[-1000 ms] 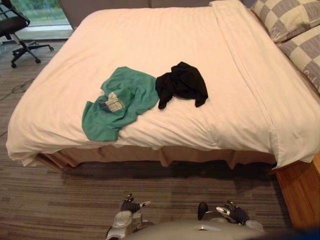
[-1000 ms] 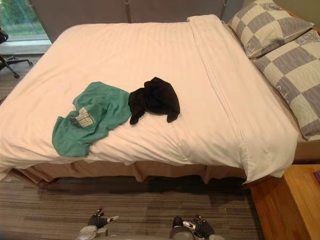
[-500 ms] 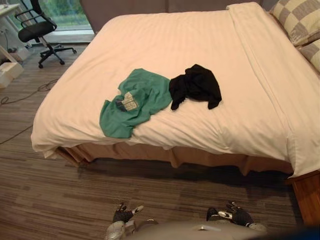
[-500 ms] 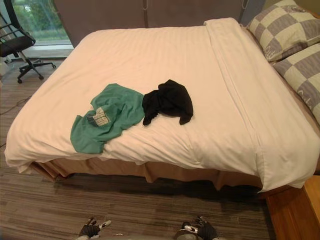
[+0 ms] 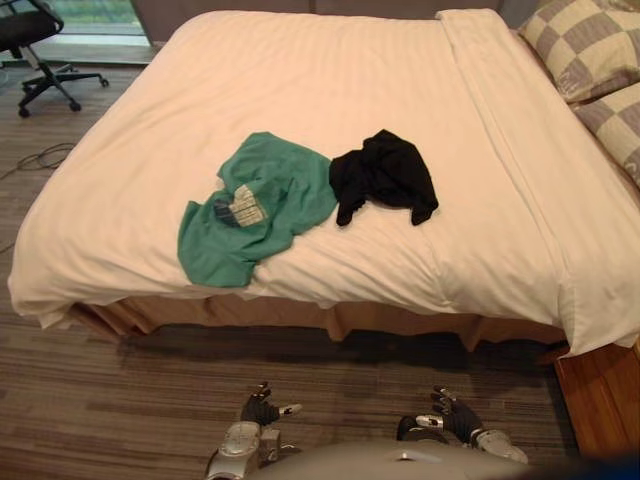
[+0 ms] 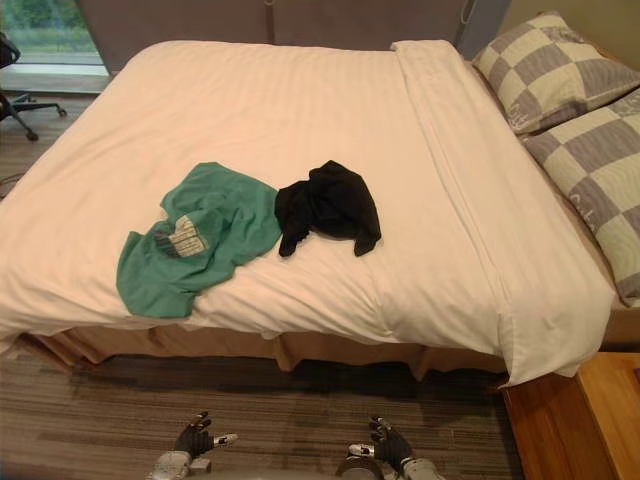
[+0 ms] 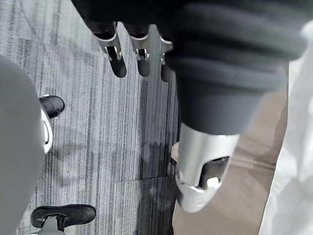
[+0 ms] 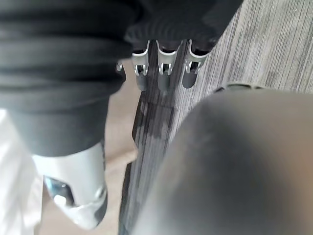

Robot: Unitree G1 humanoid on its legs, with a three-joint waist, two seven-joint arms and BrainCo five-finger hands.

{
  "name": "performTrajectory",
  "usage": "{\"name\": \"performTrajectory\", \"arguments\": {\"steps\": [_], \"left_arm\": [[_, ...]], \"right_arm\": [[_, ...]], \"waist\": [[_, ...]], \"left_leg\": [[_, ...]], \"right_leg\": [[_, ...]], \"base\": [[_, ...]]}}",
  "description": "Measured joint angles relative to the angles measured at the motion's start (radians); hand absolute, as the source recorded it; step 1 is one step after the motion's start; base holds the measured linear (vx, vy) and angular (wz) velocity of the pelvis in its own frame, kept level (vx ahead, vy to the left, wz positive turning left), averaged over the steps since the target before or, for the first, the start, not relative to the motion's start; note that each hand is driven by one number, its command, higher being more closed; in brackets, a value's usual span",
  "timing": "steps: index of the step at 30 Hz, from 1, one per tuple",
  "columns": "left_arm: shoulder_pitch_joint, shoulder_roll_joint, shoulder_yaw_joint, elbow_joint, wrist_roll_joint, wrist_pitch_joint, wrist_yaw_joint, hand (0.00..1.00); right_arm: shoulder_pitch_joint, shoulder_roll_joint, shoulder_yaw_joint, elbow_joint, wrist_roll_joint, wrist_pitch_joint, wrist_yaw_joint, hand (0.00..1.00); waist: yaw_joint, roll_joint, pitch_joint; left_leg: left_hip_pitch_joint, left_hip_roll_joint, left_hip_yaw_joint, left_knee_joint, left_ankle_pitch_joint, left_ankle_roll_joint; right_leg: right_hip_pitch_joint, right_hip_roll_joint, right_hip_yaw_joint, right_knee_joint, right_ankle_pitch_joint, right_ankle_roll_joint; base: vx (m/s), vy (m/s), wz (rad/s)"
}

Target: Tidy the bed and pick cloth on bed and put in laundry

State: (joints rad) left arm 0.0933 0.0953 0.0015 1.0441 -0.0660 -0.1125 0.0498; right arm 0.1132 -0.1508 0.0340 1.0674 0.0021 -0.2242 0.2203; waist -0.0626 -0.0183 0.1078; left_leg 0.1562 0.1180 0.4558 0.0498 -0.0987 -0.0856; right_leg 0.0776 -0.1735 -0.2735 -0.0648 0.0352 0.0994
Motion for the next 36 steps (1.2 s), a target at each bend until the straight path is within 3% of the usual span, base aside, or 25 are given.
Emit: {"name": "performTrajectory", "arguments": {"steps": [5, 9, 11, 13, 15, 18, 21, 24, 28, 30, 32, 33, 34, 36], "left_arm": [[-0.001, -0.006, 0.008, 0.000, 0.020, 0.024, -0.005, 0.00], [-0.001, -0.013, 0.055, -0.002, 0.011, 0.038, 0.005, 0.00], [-0.001, -0.014, 0.079, -0.006, -0.011, 0.026, 0.034, 0.00], [0.003, -0.019, 0.088, -0.032, -0.035, -0.008, 0.068, 0.00], [0.005, -0.031, 0.087, -0.046, -0.064, -0.031, 0.080, 0.00], [0.004, -0.043, 0.085, -0.052, -0.075, -0.033, 0.044, 0.00], [-0.002, -0.043, 0.077, -0.050, -0.068, -0.050, -0.020, 0.00], [0.007, -0.043, 0.091, -0.048, -0.058, -0.054, -0.061, 0.00], [0.011, -0.046, 0.093, -0.037, -0.050, -0.047, -0.092, 0.00], [0.006, -0.043, 0.080, -0.021, -0.084, -0.034, -0.095, 0.00], [0.005, -0.045, 0.061, -0.020, -0.079, -0.024, -0.096, 0.00], [0.006, -0.036, 0.041, -0.018, -0.070, -0.022, -0.094, 0.00], [0.006, -0.030, 0.036, -0.018, -0.065, -0.022, -0.093, 0.00], [0.007, -0.018, 0.030, -0.019, -0.063, -0.021, -0.090, 0.00]], "right_arm": [[0.000, -0.025, 0.008, 0.023, 0.044, 0.057, -0.009, 0.00], [0.000, -0.010, -0.032, 0.030, 0.045, 0.061, -0.005, 0.00], [0.000, -0.002, -0.040, 0.027, 0.040, 0.059, 0.001, 0.00], [0.004, -0.004, -0.039, 0.006, 0.002, 0.059, 0.004, 0.00], [0.012, -0.018, -0.026, -0.017, -0.026, 0.059, 0.005, 0.00], [0.007, -0.025, -0.024, -0.034, -0.028, 0.066, 0.012, 0.00], [-0.001, -0.030, -0.020, -0.031, -0.037, 0.084, 0.019, 0.00], [0.001, -0.035, -0.020, -0.032, -0.045, 0.085, 0.033, 0.00], [0.002, -0.037, -0.025, -0.025, -0.045, 0.067, 0.031, 0.00], [0.002, -0.036, -0.031, -0.002, -0.044, 0.044, 0.021, 0.00], [0.001, -0.042, -0.039, -0.001, -0.044, 0.027, 0.006, 0.00], [0.000, -0.041, -0.040, -0.003, -0.043, 0.011, -0.006, 0.00], [-0.004, -0.041, -0.039, -0.010, -0.047, -0.003, -0.023, 0.00], [-0.023, -0.034, -0.025, -0.006, -0.057, -0.003, -0.038, 0.00]], "waist": [[0.000, 0.027, 0.020], [0.001, 0.019, 0.034], [0.002, 0.008, 0.041], [0.010, 0.011, 0.053], [0.020, 0.031, 0.054], [0.022, 0.039, 0.048], [0.028, 0.041, 0.058], [0.053, 0.043, 0.064], [0.050, 0.049, 0.058], [0.046, 0.045, 0.047], [0.046, 0.051, 0.044], [0.040, 0.052, 0.044], [0.029, 0.038, 0.052], [0.022, 0.032, 0.053]], "left_leg": [[-0.003, -0.001, -0.003, -0.004, 0.002, -0.003], [-0.013, 0.006, 0.005, 0.032, 0.005, -0.006], [-0.062, 0.036, 0.006, 0.155, -0.021, -0.015], [-0.169, 0.115, 0.004, 0.410, -0.046, -0.009], [-0.206, 0.160, 0.006, 0.492, -0.045, -0.007], [-0.163, 0.127, 0.027, 0.318, -0.044, -0.008], [-0.116, 0.082, 0.035, 0.132, -0.016, -0.018], [-0.084, 0.084, 0.071, 0.124, -0.021, -0.025], [-0.035, 0.053, 0.084, 0.077, -0.022, -0.027], [-0.030, 0.019, 0.041, 0.056, -0.035, -0.007], [-0.030, -0.016, -0.013, 0.045, -0.063, 0.005], [-0.018, -0.036, -0.017, 0.036, -0.065, 0.015], [-0.007, -0.047, -0.014, 0.037, -0.062, 0.017], [0.034, -0.059, -0.018, 0.036, -0.062, 0.023]], "right_leg": [[-0.001, -0.001, 0.005, -0.001, 0.000, 0.001], [-0.001, -0.002, 0.012, 0.008, -0.007, -0.004], [-0.006, -0.006, 0.014, 0.033, -0.037, -0.009], [0.001, -0.001, 0.012, 0.056, -0.056, -0.005], [0.005, 0.016, 0.012, 0.063, -0.058, -0.005], [-0.010, 0.020, 0.006, 0.039, -0.042, -0.004], [-0.011, 0.035, 0.026, -0.039, 0.019, -0.012], [-0.010, 0.042, 0.069, -0.039, 0.025, -0.012], [-0.001, 0.038, 0.098, -0.037, 0.024, -0.003], [-0.005, 0.022, 0.098, -0.027, 0.004, 0.010], [-0.082, -0.012, 0.104, 0.136, -0.061, 0.024], [-0.159, -0.047, 0.104, 0.319, -0.124, 0.022], [-0.205, -0.069, 0.098, 0.425, -0.142, -0.004], [-0.231, -0.085, 0.099, 0.534, -0.145, -0.011]], "base": [[0.00, 0.001, 0.01], [-0.06, -0.019, 0.00], [-0.14, -0.071, 0.05], [-0.21, -0.073, 0.08], [-0.17, -0.055, 0.01], [-0.11, -0.027, 0.19], [-0.10, -0.003, 0.05], [-0.07, -0.011, -0.36], [0.01, 0.024, -0.25], [0.08, 0.099, -0.05], [0.05, 0.135, -0.07], [0.04, 0.143, 0.03], [0.06, 0.130, 0.04], [0.08, 0.089, -0.06]]}}
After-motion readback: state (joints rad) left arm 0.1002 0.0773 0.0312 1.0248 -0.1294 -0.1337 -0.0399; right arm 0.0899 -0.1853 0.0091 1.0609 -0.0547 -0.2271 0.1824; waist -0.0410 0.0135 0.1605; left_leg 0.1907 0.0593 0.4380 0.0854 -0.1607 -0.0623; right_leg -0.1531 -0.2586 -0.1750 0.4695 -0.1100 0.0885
